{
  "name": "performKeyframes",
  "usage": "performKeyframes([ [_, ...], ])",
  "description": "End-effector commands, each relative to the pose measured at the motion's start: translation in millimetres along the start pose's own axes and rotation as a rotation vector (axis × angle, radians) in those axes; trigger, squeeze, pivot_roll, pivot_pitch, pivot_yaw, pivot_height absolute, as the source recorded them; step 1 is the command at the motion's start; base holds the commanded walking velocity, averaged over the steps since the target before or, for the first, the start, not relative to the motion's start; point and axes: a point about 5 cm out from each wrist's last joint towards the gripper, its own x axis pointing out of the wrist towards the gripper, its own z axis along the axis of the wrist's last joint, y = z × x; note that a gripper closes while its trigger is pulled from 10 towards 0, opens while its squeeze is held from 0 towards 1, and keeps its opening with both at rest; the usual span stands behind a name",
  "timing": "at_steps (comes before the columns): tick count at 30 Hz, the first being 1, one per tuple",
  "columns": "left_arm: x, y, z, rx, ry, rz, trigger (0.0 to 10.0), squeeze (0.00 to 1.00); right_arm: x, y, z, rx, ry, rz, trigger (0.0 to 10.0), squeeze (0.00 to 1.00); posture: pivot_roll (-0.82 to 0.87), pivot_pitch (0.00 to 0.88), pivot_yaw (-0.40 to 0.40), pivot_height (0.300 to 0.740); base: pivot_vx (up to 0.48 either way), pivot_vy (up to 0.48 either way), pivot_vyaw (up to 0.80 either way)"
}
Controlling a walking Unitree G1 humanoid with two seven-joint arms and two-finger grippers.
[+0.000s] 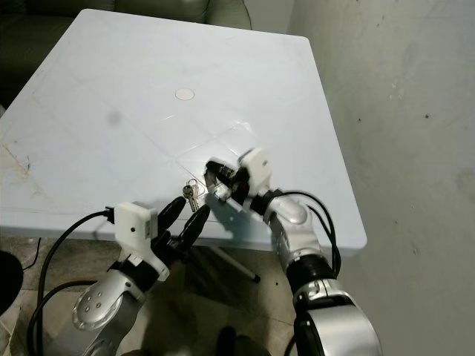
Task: Hang keys on a hook
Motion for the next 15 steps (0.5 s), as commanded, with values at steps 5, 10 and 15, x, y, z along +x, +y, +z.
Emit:
performKeyframes([
  [5,20.1,10.3,2.2,0.023,-0.012,0.062,10.0,0.0,-1.1,-27.2,39.3,0.071,-0.209,-0.25,0.0,0.0,0.12,0.177,-0.102,0.74,0.0,0.0,0.0],
  [10,40.6,35.1,14.6,0.105,-0.039,0.139,10.0,0.0,-10.9,-35.6,55.3,-0.015,-0.251,-0.354,10.0,0.0,0.1,0.149,-0.092,0.74,0.0,0.0,0.0],
  [15,51.2,67.7,29.8,0.13,-0.08,0.263,10.0,0.0,-25.4,-38.0,57.3,-0.109,-0.239,-0.446,10.0,0.0,0.07,0.121,-0.077,0.74,0.0,0.0,0.0],
])
